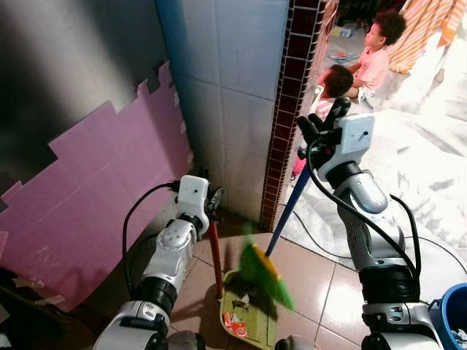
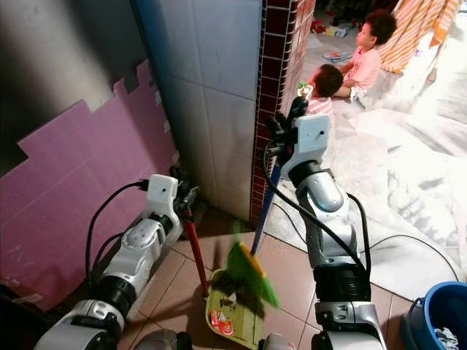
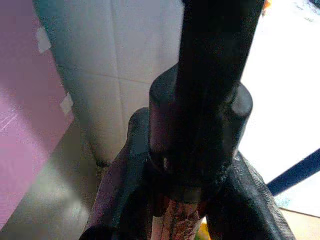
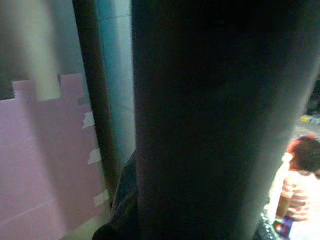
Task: Sweep floor
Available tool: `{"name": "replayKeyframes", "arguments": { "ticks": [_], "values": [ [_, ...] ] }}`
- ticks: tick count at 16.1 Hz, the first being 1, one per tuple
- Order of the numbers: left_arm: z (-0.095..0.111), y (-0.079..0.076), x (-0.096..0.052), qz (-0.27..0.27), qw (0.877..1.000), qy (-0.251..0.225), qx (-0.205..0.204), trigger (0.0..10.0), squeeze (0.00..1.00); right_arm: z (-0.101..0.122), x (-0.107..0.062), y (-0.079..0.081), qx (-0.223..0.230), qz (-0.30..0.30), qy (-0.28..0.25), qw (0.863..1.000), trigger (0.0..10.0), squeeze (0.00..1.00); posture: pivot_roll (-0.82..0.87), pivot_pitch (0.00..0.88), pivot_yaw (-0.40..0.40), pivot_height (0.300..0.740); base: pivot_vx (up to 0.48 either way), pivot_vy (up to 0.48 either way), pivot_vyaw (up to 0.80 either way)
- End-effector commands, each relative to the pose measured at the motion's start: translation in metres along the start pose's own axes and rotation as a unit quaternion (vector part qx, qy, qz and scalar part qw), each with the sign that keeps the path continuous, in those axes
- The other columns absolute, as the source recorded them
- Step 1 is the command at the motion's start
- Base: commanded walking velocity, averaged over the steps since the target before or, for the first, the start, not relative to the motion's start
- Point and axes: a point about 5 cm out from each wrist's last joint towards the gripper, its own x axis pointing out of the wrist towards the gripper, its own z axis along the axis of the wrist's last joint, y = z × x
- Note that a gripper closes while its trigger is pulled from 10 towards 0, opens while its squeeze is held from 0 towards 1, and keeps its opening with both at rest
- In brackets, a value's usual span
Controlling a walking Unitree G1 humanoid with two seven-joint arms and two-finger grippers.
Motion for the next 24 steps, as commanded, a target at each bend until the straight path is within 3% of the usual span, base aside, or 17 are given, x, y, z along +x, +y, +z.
{"name": "replayKeyframes", "arguments": {
  "ticks": [1,3,4,8,9,11,15,18,24],
  "values": [
    [-0.002,0.003,-0.003,0.011,1.000,0.002,-0.012,10.0,0.00,0.018,0.002,-0.009,-0.046,-0.029,-0.048,0.997,10.0,0.00,-0.09,0.000,0.064,0.740,0.000,0.000,0.00],
    [0.002,0.005,-0.007,0.013,1.000,-0.011,-0.018,10.0,0.00,0.013,-0.007,-0.026,-0.088,-0.111,-0.040,0.989,10.0,0.00,-0.09,0.000,0.061,0.740,0.000,0.000,0.00],
    [0.002,0.006,-0.009,0.014,1.000,-0.014,-0.018,10.0,0.00,0.011,-0.009,-0.027,-0.092,-0.120,-0.037,0.988,10.0,0.00,-0.09,0.000,0.061,0.740,0.000,0.000,0.00],
    [0.008,0.015,-0.022,0.043,0.998,-0.037,-0.020,10.0,0.00,-0.012,-0.028,-0.016,-0.094,-0.144,-0.011,0.985,10.0,0.00,-0.08,0.000,0.070,0.740,0.000,0.000,0.00],
    [0.013,0.019,-0.029,0.054,0.997,-0.061,-0.002,10.0,0.00,-0.026,-0.036,-0.007,-0.085,-0.149,0.007,0.985,10.0,0.00,-0.07,0.000,0.077,0.740,0.000,0.000,0.00],
    [0.013,0.023,-0.033,0.059,0.996,-0.062,-0.009,10.0,0.00,-0.042,-0.040,0.002,-0.070,-0.157,0.029,0.985,10.0,0.00,-0.06,0.000,0.083,0.740,0.000,0.000,-0.40],
    [0.008,0.020,-0.031,0.030,0.999,-0.042,-0.008,10.0,0.00,-0.053,-0.032,0.011,-0.055,-0.153,0.045,0.986,10.0,0.00,-0.06,0.000,0.095,0.740,0.000,0.000,-0.80],
    [0.010,0.017,-0.028,0.020,0.999,-0.041,-0.010,10.0,0.00,-0.051,-0.022,0.003,-0.059,-0.161,0.041,0.984,10.0,0.00,-0.06,0.000,0.093,0.740,0.000,0.000,-0.80],
    [0.012,0.008,-0.025,0.015,0.999,-0.045,-0.018,10.0,0.00,-0.056,-0.021,0.005,-0.053,-0.140,0.044,0.988,10.0,0.00,-0.06,0.000,0.057,0.740,-0.131,0.000,-0.37]
  ]
}}
